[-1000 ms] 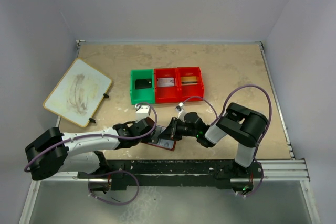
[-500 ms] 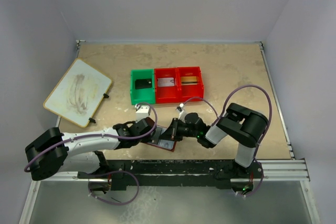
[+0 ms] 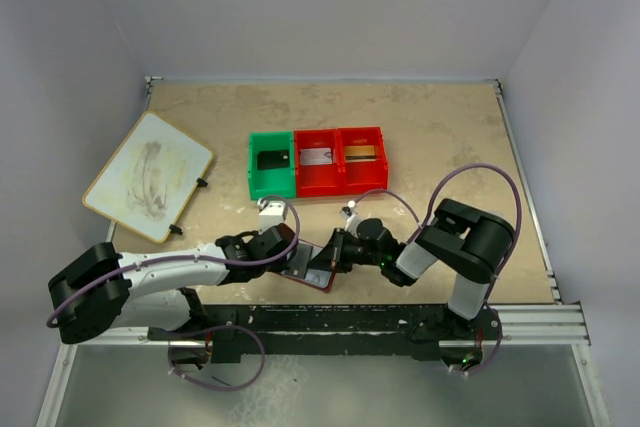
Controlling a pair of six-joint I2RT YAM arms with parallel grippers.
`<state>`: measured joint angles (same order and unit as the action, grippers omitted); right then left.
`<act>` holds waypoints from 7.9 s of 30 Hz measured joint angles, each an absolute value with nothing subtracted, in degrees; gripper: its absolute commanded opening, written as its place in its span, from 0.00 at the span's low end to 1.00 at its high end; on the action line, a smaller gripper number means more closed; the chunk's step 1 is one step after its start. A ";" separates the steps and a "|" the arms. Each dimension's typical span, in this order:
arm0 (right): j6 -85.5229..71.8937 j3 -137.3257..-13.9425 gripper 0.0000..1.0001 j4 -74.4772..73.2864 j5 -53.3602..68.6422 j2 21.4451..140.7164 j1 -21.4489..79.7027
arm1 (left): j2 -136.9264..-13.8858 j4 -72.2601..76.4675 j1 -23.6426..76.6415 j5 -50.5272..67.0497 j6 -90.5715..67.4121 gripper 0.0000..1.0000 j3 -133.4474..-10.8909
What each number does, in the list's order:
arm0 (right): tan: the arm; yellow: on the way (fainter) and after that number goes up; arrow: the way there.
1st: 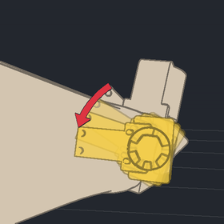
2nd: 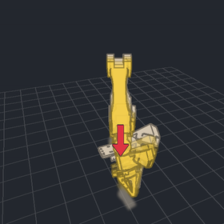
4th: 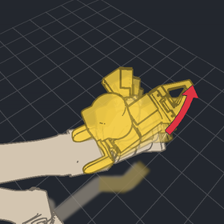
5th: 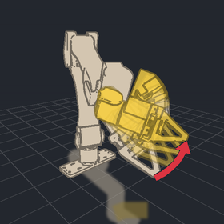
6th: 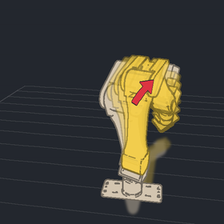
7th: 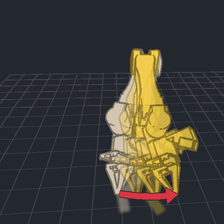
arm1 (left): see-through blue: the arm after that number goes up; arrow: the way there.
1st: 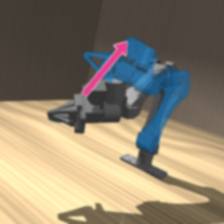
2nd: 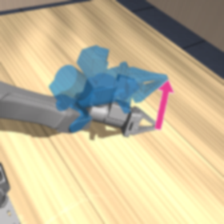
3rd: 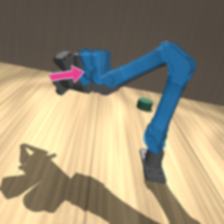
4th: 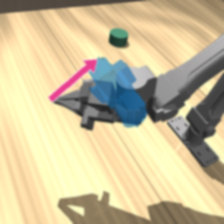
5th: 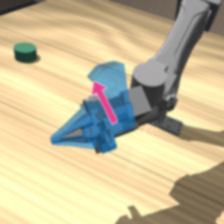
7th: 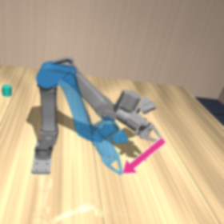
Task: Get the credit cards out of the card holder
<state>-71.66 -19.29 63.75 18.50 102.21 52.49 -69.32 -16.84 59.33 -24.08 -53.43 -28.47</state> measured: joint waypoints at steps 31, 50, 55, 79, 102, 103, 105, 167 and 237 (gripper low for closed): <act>-75.42 -16.36 0.00 65.84 14.39 101.12 52.51 | -63.42 -13.65 59.33 -20.88 -52.90 0.27 -28.80; -75.90 -16.03 0.00 66.39 14.41 101.19 52.51 | -71.50 -9.15 60.01 -20.60 -53.01 0.22 -28.75; -75.94 -16.03 0.03 66.50 14.41 101.19 52.51 | -71.55 -10.85 60.86 -23.38 -53.58 0.21 -28.60; -76.51 -18.94 0.07 67.92 14.41 103.90 52.51 | -70.74 -11.40 61.69 -24.32 -54.04 0.10 -27.88; -77.03 -16.45 0.20 67.81 12.99 102.21 52.56 | -70.61 -11.75 61.91 -24.47 -54.06 0.08 -27.83; -77.06 -16.82 0.20 68.12 12.97 102.65 52.56 | -70.61 -11.75 61.91 -24.47 -54.06 0.08 -27.83; -77.28 -17.58 0.21 69.25 12.99 103.88 52.56 | -70.61 -11.75 61.91 -24.47 -54.06 0.08 -27.83; -3.27 -57.19 0.00 17.39 -6.26 87.46 53.36 | -46.52 -42.22 58.85 -46.41 -81.32 0.82 -24.71; 42.68 -112.71 0.23 -9.65 -15.27 137.75 49.71 | -29.69 -48.31 27.00 -49.25 -51.44 0.81 -46.28</act>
<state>42.68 -112.71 -9.65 -15.27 137.75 49.71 -29.69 -48.31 27.00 -49.25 -51.44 -46.28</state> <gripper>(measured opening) 0.213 0.817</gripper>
